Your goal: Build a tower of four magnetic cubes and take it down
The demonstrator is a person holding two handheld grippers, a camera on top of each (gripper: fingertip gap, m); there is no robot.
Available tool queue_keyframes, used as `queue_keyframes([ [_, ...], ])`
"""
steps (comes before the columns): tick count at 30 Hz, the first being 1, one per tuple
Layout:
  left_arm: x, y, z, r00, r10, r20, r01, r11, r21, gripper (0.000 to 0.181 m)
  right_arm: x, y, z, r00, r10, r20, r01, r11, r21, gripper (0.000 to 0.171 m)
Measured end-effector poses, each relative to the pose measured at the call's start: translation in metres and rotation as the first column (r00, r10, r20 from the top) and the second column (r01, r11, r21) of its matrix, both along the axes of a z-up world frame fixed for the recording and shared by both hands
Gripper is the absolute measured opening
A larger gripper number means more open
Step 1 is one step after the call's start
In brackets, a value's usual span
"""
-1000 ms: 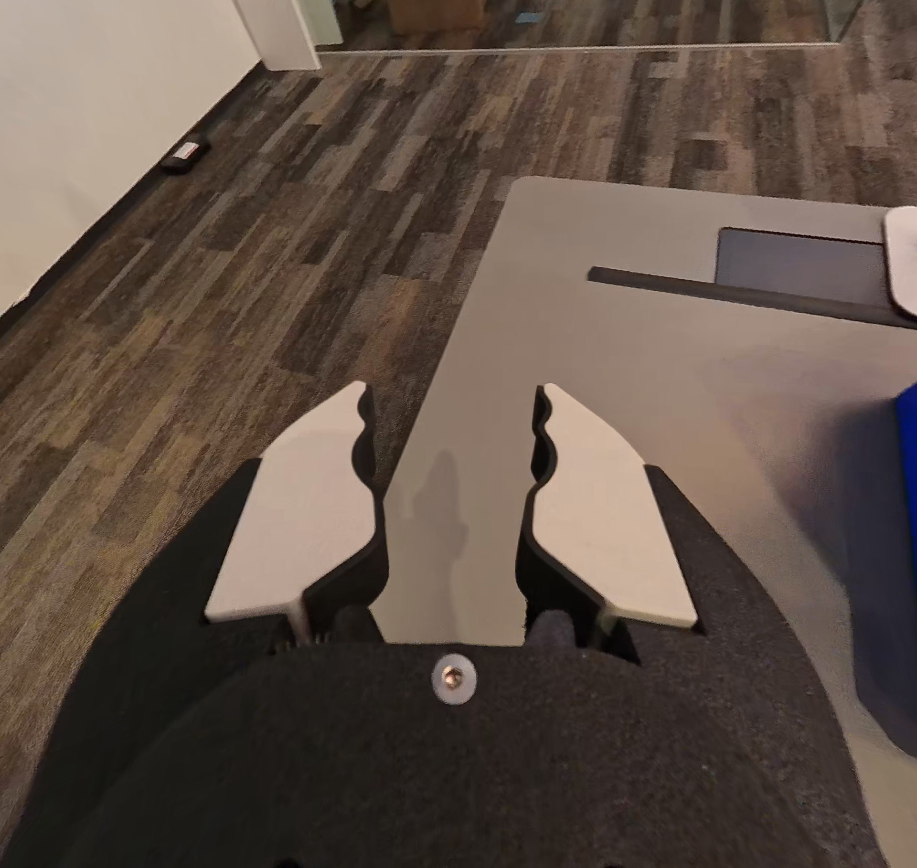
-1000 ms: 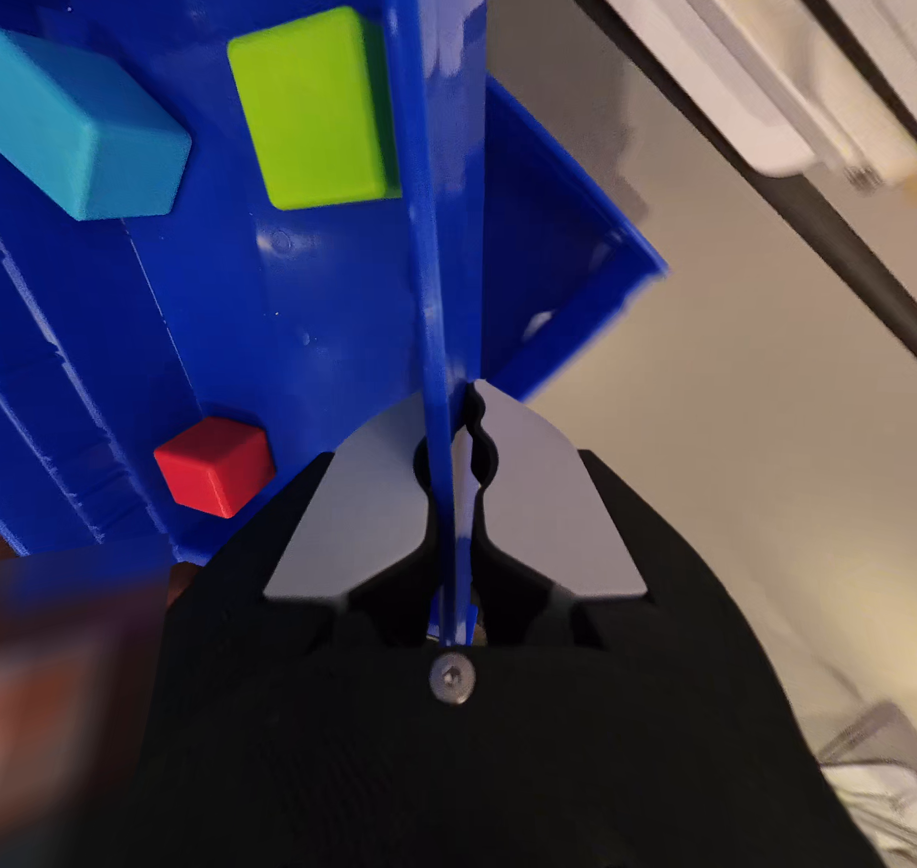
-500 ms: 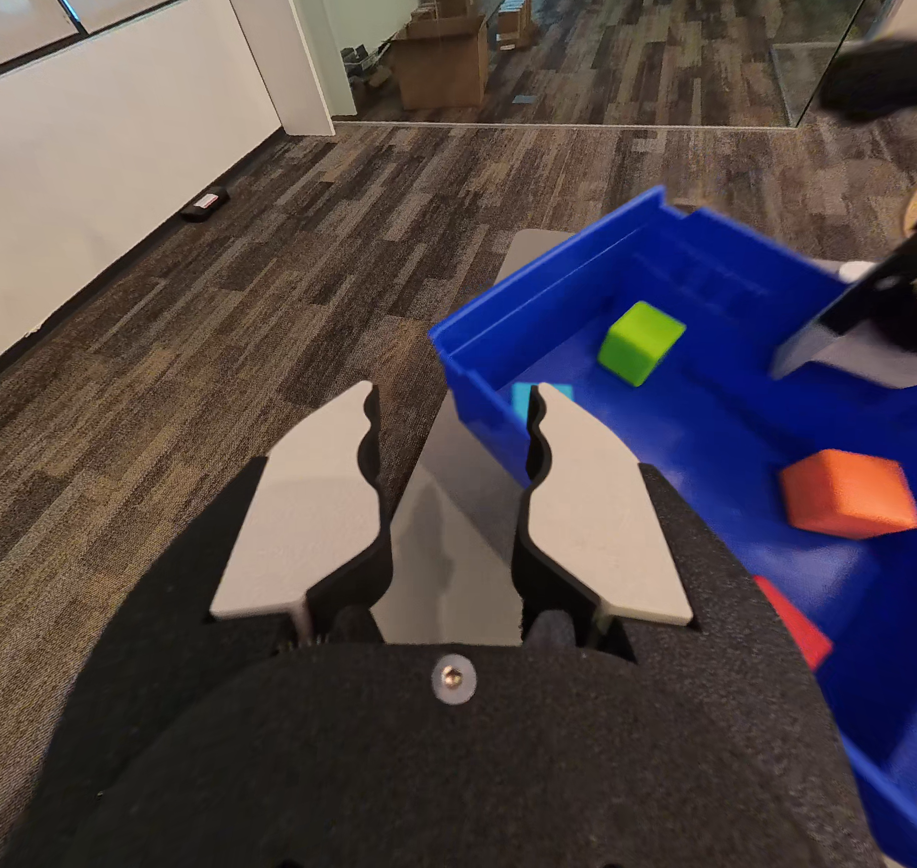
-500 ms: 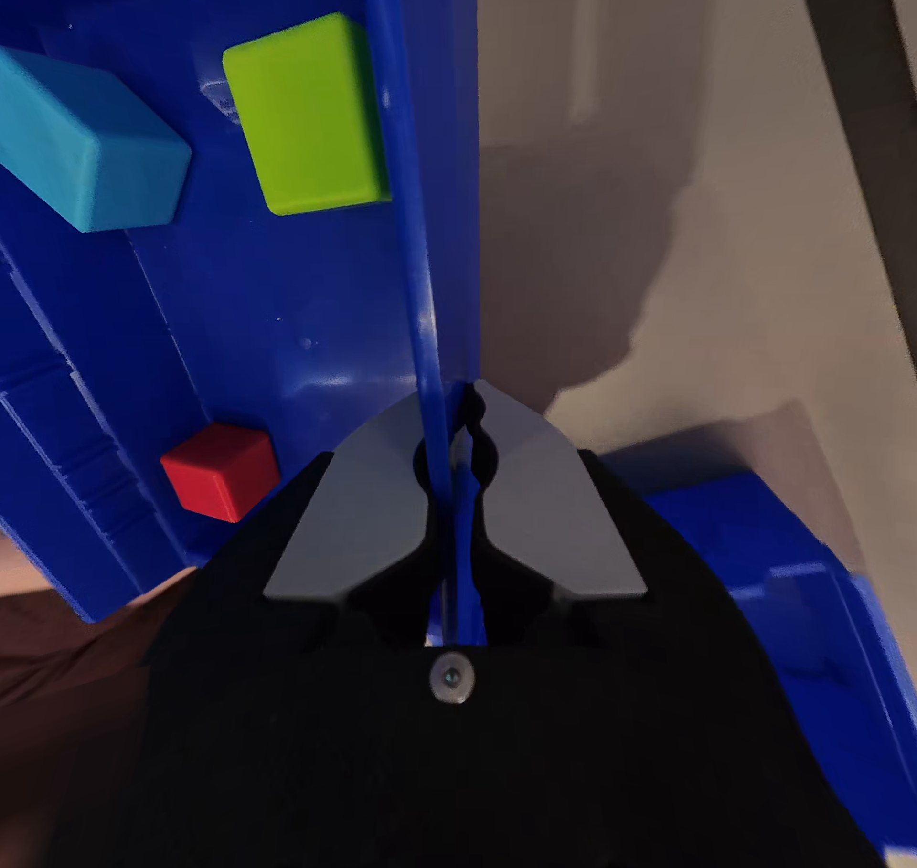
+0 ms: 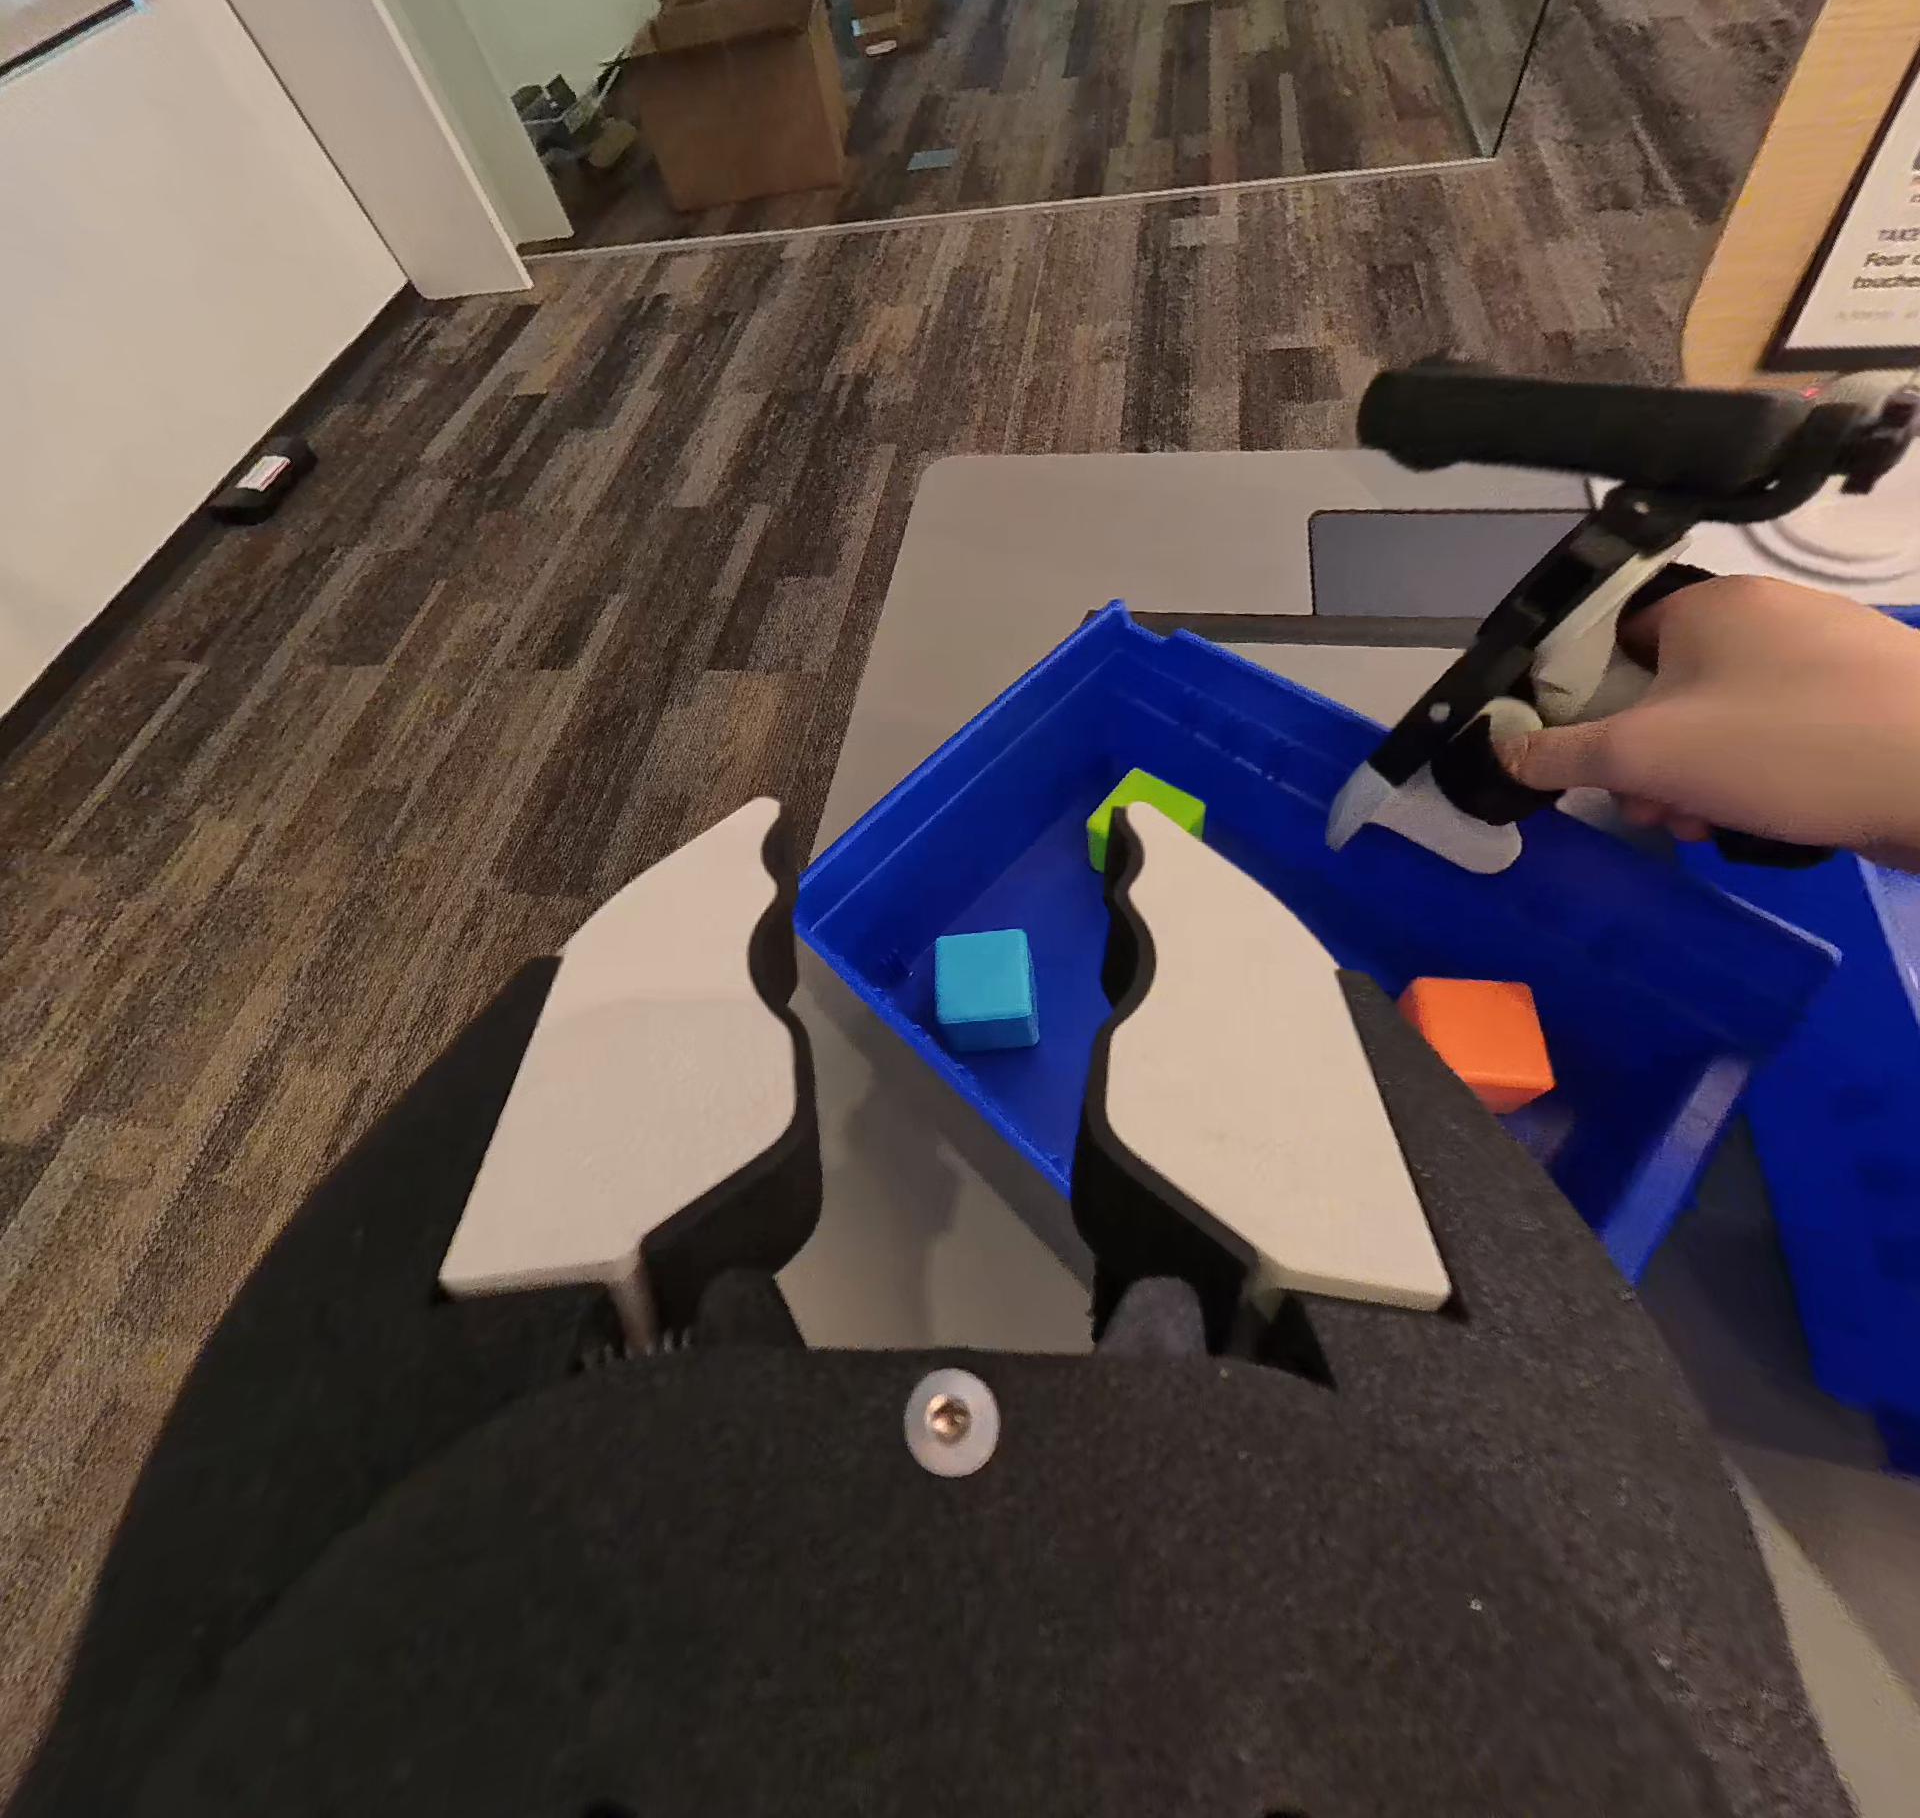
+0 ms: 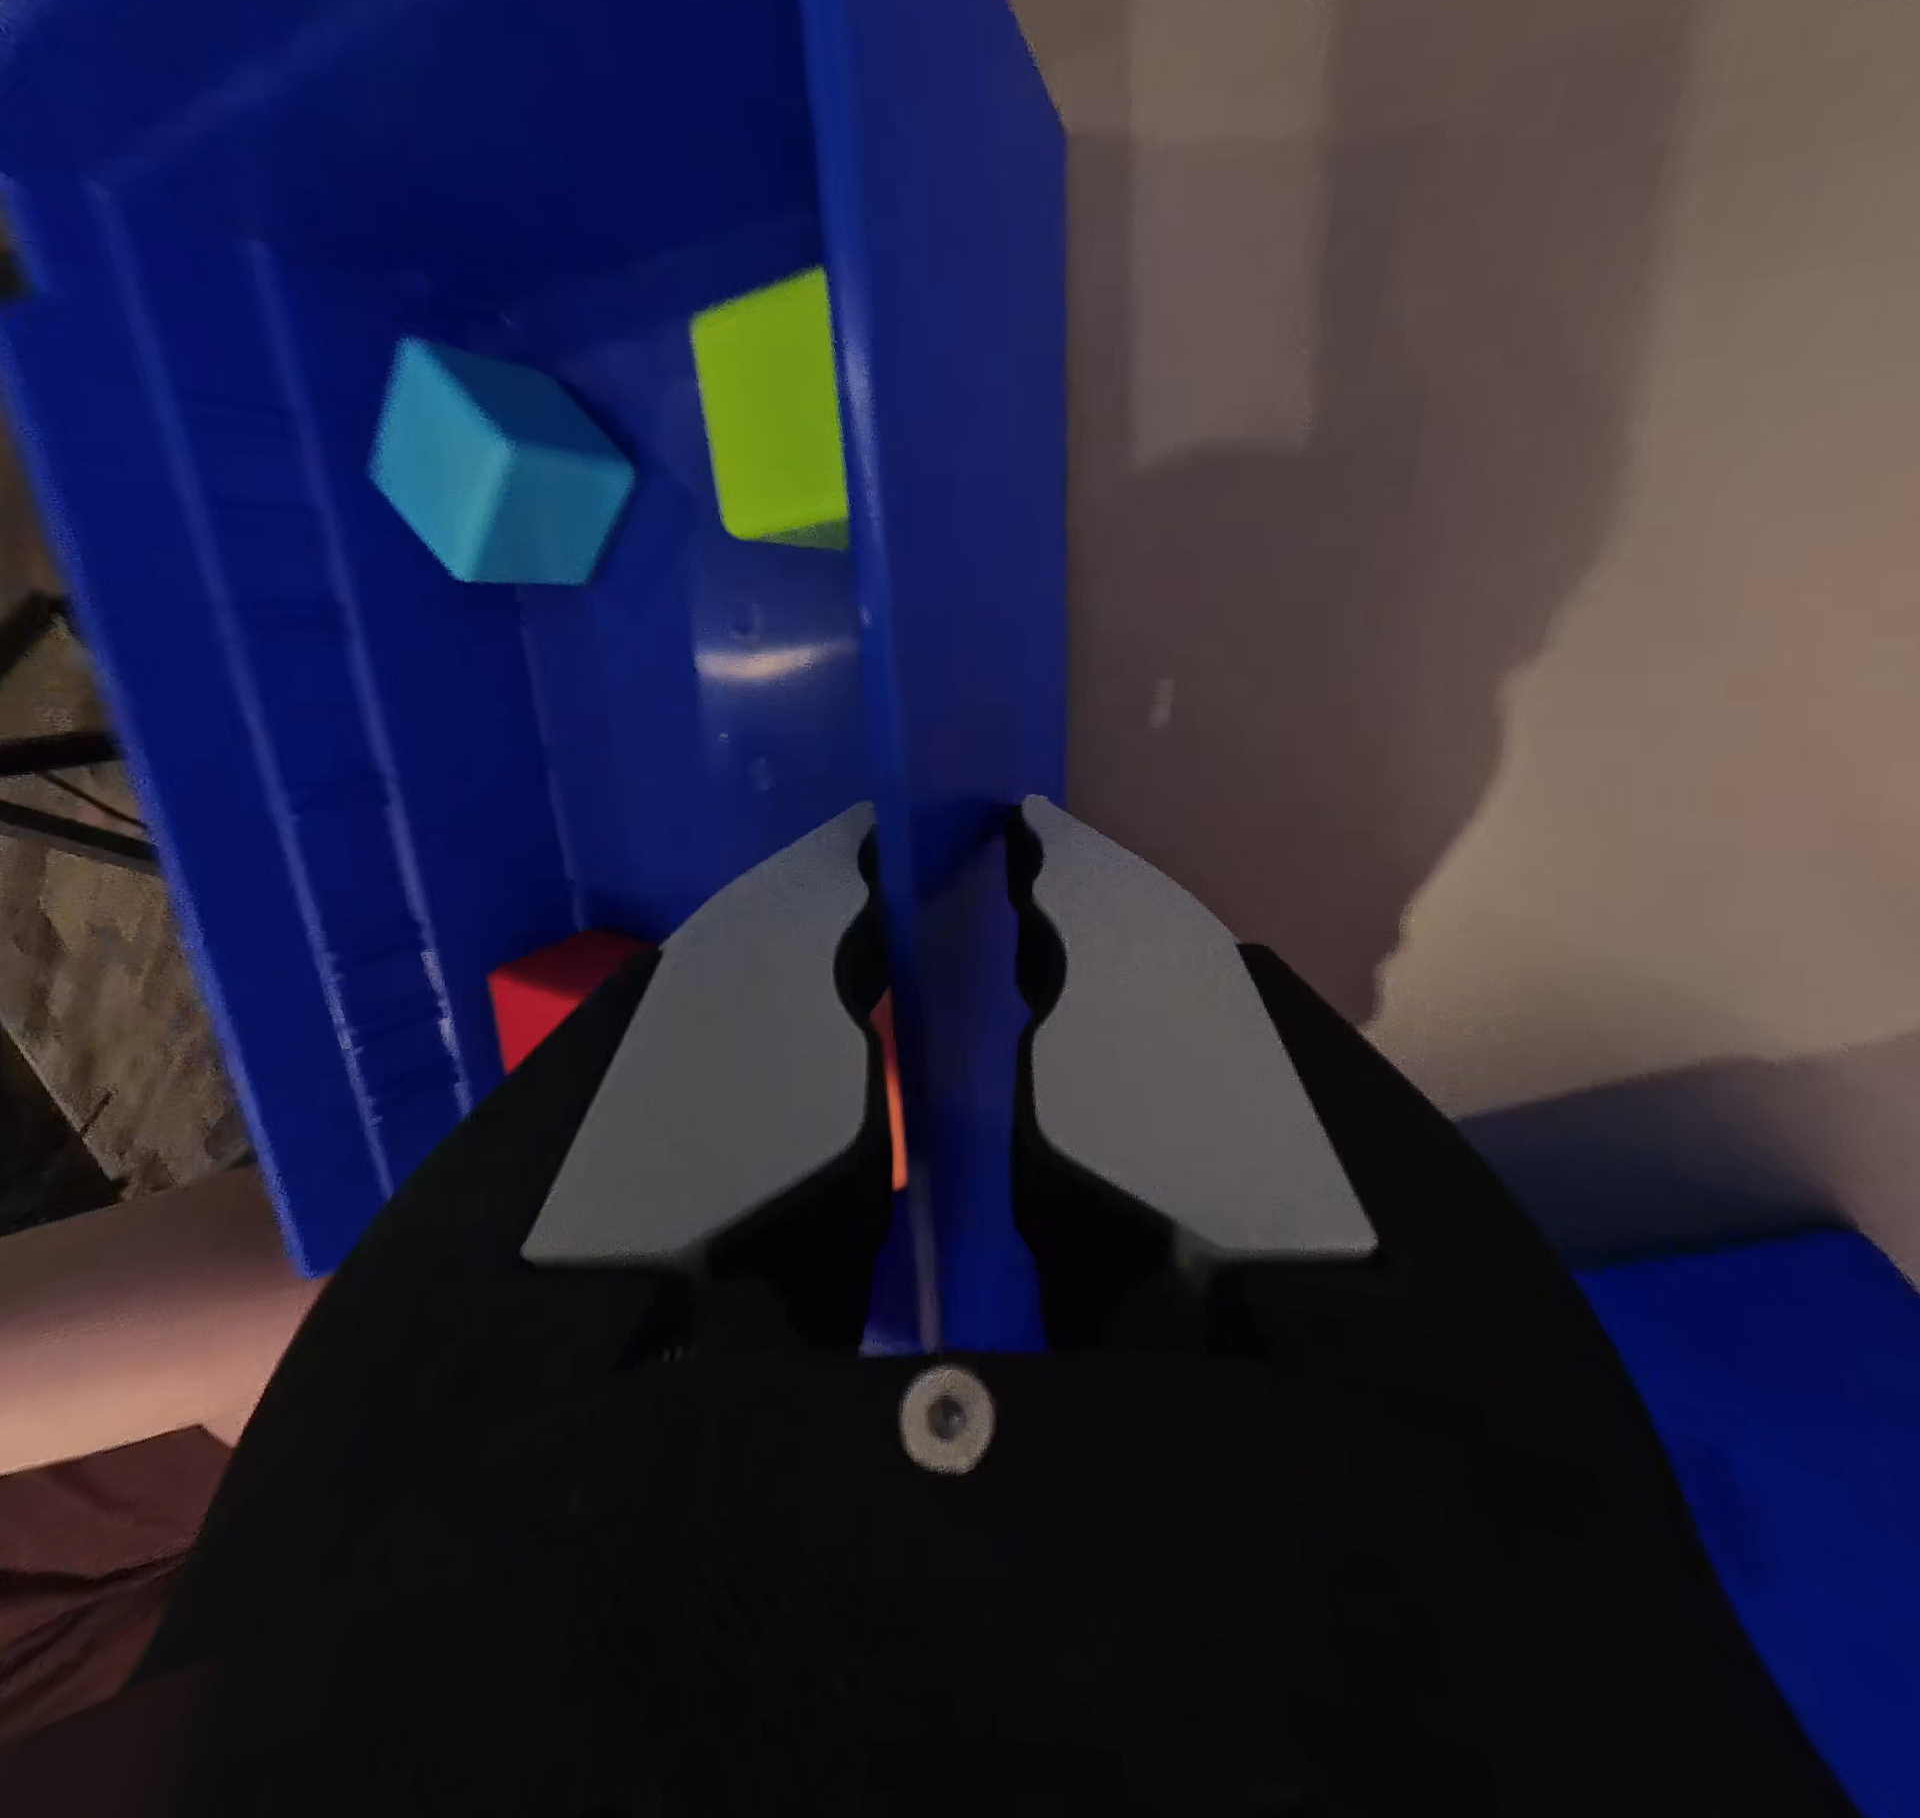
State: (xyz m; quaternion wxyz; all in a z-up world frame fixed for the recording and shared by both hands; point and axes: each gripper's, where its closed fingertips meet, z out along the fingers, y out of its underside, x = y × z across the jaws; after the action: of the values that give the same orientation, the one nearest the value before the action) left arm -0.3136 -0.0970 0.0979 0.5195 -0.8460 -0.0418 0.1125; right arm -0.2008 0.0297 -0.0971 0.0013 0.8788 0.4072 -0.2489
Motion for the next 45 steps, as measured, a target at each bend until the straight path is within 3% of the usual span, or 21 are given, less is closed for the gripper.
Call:
queue_keyframes([
  [2,0.004,0.001,-0.001,1.0,-0.012,-0.009,0.012,1.0,-0.01,0.057,0.003,0.004,0.022,0.996,0.013,-0.088,-0.009,0.999,0.049,0.02],
  [4,0.005,0.0,-0.004,1.0,-0.023,-0.019,0.023,0.999,-0.028,0.058,0.016,0.012,0.058,0.983,0.051,-0.179,-0.014,0.98,0.2,0.02],
  [6,0.002,-0.002,-0.007,1.0,-0.017,-0.009,0.016,0.999,-0.041,0.059,0.049,0.024,0.101,0.969,0.061,-0.239,0.044,0.911,0.411,0.023],
  [8,-0.005,-0.006,-0.014,1.0,0.008,0.019,-0.007,0.998,-0.067,0.06,0.109,0.036,0.13,0.978,-0.016,-0.208,0.14,0.789,0.598,0.037],
  [11,-0.019,-0.012,-0.032,0.997,0.048,0.063,-0.039,0.989,-0.142,0.06,0.237,0.039,0.121,0.951,-0.31,-0.001,0.229,0.7,0.676,0.068],
  [13,-0.027,-0.014,-0.045,0.989,0.081,0.125,-0.057,0.981,-0.183,0.061,0.304,0.028,0.1,0.887,-0.454,0.083,0.293,0.692,0.659,0.073],
  [16,-0.025,-0.01,-0.067,0.969,0.085,0.231,-0.024,0.967,-0.253,0.063,0.362,0.007,0.058,0.825,-0.546,0.143,0.368,0.712,0.598,0.079],
  [20,-0.027,-0.009,-0.108,0.959,0.128,0.253,-0.013,0.911,-0.413,0.088,0.373,-0.018,0.004,0.826,-0.53,0.192,0.407,0.797,0.445,0.078],
  [26,-0.006,-0.017,-0.156,0.928,0.141,0.346,0.099,0.8,-0.592,0.099,0.354,-0.034,-0.021,0.868,-0.453,0.204,0.376,0.868,0.326,0.025],
  [30,0.01,-0.028,-0.189,0.9,0.164,0.404,0.201,0.667,-0.717,0.098,0.356,-0.035,-0.023,0.854,-0.458,0.246,0.389,0.877,0.283,0.018],
  [34,0.034,-0.025,-0.197,0.796,0.195,0.573,0.342,0.636,-0.692,0.068,0.361,-0.027,-0.023,0.85,-0.48,0.217,0.433,0.872,0.23,0.01],
  [37,0.032,-0.02,-0.201,0.802,0.216,0.557,0.327,0.621,-0.712,0.062,0.366,-0.022,-0.023,0.855,-0.484,0.187,0.453,0.872,0.186,0.01],
  [45,0.022,0.006,-0.202,0.804,0.198,0.562,0.309,0.668,-0.677,0.047,0.4,-0.01,-0.023,0.846,-0.51,0.152,0.492,0.859,0.145,0.008],
])
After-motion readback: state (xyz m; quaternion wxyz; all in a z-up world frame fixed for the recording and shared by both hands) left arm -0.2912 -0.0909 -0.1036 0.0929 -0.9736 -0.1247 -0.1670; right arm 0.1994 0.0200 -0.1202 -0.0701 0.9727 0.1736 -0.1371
